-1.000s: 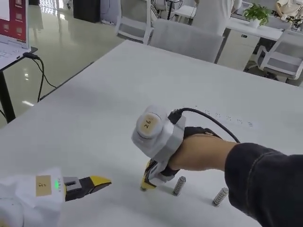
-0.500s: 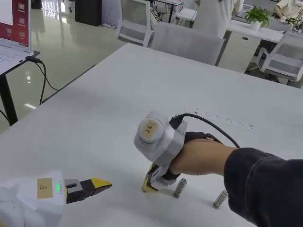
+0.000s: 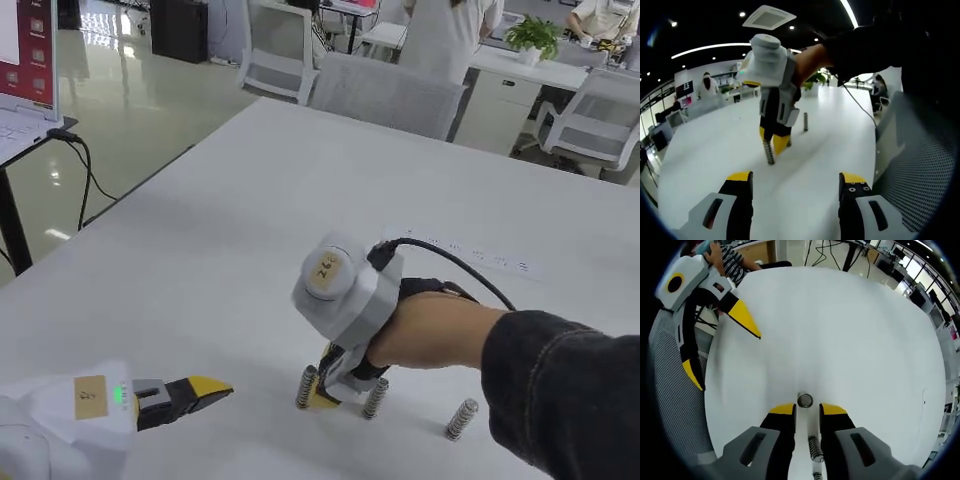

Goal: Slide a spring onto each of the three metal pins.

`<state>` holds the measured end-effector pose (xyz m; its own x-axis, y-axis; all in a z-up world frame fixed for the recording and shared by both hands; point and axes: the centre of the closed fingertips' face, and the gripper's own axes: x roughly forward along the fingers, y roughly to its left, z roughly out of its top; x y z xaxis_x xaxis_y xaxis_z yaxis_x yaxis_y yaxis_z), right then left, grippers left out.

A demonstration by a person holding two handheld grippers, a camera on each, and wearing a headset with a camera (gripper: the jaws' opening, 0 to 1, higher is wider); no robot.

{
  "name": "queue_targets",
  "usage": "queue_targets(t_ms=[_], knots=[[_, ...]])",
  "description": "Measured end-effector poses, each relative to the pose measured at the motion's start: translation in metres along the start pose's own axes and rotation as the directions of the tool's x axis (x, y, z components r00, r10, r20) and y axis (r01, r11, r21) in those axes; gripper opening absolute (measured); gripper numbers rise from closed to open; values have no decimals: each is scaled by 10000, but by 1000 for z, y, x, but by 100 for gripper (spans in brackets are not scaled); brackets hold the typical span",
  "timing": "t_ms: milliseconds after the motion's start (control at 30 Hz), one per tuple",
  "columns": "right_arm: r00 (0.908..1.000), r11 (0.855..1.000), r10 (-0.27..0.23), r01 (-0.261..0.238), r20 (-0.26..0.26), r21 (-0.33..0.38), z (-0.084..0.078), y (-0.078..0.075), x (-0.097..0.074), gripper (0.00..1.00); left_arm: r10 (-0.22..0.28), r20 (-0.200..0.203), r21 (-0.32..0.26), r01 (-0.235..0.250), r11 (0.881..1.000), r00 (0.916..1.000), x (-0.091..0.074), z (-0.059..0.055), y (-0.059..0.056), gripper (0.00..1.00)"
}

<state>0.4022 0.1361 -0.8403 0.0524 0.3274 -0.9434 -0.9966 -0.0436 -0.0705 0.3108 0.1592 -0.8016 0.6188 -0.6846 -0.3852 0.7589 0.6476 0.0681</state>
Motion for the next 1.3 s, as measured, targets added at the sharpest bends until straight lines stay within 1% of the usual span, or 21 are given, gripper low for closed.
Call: queue_targets(t_ms=[167,333,367,433,533,667,800,1000,1200,1300], knots=[[9996,9998,-83,79,264,164,0,-1,-8,17,-13,40,-14,13,10000,10000,1,4,0,66],[9985,9989,-298,282,457,365,-4,-5,-18,18,-36,48,55,35,10000,10000,1,7,1,66],[9971,9983,-361,330,668,477,-3,-6,-22,19,-29,57,62,28,10000,10000,1,7,2,66],[9951,9972,-451,395,884,638,-2,-7,-28,19,-25,80,58,24,10000,10000,1,9,2,66],[9922,9955,-624,541,1079,781,-4,-9,-35,20,-17,155,-16,17,10000,9999,2,11,3,66],[9862,9916,-921,783,1378,1027,-5,-11,-42,21,-18,144,-42,19,10000,9999,2,11,3,66],[9809,9880,-1105,910,1599,1246,-7,-11,-49,22,-54,147,-9,54,10000,9999,1,12,3,66],[9735,9816,-1372,1089,1831,1566,-14,-10,-56,25,-49,142,13,48,10000,9999,0,12,3,66],[9630,9730,-1677,1272,2108,1928,-22,-10,-65,27,-71,195,3,71,10000,9998,1,15,3,66],[9563,9670,-1881,1405,2240,2124,-27,-11,-68,29,-109,186,-11,109,9999,9998,2,15,2,66]])
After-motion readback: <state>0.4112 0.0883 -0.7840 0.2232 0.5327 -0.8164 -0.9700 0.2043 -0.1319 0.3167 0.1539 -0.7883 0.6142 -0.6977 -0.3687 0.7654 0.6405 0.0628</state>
